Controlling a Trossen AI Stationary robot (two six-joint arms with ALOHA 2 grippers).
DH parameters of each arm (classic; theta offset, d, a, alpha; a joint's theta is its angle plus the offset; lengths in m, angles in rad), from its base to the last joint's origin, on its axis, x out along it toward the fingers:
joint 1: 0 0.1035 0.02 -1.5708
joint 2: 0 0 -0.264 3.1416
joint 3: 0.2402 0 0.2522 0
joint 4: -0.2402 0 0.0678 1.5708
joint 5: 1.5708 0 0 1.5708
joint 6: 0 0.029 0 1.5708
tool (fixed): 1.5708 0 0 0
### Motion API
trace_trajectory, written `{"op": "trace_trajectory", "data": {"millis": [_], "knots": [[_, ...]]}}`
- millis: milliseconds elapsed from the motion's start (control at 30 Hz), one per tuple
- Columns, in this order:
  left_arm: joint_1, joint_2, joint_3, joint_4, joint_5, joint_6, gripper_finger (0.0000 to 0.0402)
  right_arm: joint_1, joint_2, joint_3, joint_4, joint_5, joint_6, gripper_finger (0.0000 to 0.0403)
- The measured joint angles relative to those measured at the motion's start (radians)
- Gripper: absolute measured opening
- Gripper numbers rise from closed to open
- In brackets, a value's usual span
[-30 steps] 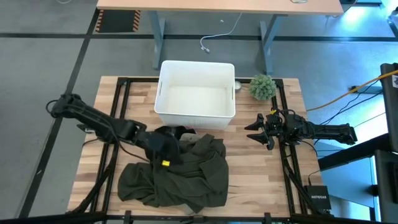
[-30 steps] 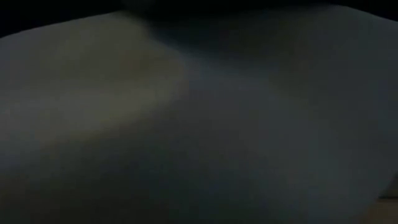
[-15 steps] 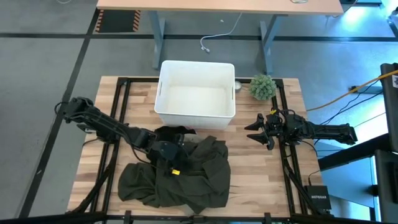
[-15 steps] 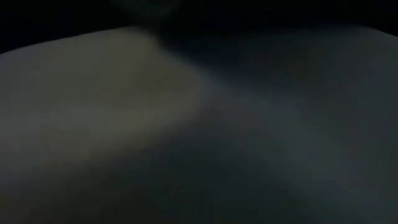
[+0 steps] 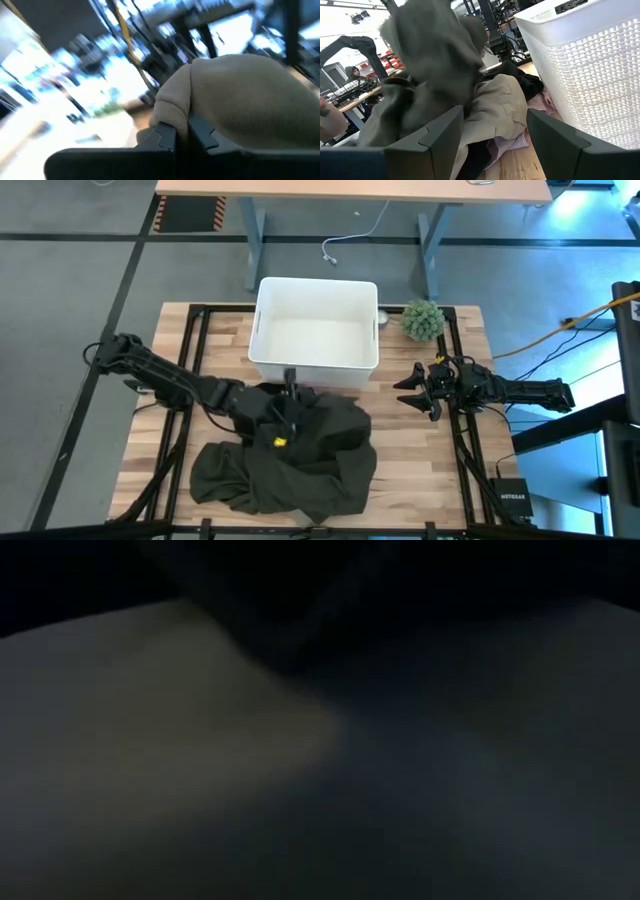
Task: Sort clothes
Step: Put the green jacket into the white bin
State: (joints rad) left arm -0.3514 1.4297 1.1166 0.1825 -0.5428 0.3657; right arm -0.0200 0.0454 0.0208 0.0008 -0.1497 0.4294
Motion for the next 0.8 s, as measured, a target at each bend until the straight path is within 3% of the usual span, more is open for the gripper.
{"op": "trace_trajectory", "data": {"millis": [167,333,567,800], "knots": [[0.030,-0.026,0.068,0.185,-0.004,0.169,0.0005,0.000,0.000,0.000,0.000,0.000,0.000,0.0237],[0.103,-0.030,0.199,0.217,-0.001,0.318,0.0004,0.001,0.000,0.000,-0.001,0.030,0.006,0.0237],[0.276,-0.030,0.379,0.215,0.042,0.386,0.0003,0.001,0.000,0.000,-0.008,0.063,0.008,0.0237],[0.489,-0.027,0.521,0.222,0.164,0.399,0.0002,0.000,0.000,0.000,-0.009,0.063,0.009,0.0237]]}}
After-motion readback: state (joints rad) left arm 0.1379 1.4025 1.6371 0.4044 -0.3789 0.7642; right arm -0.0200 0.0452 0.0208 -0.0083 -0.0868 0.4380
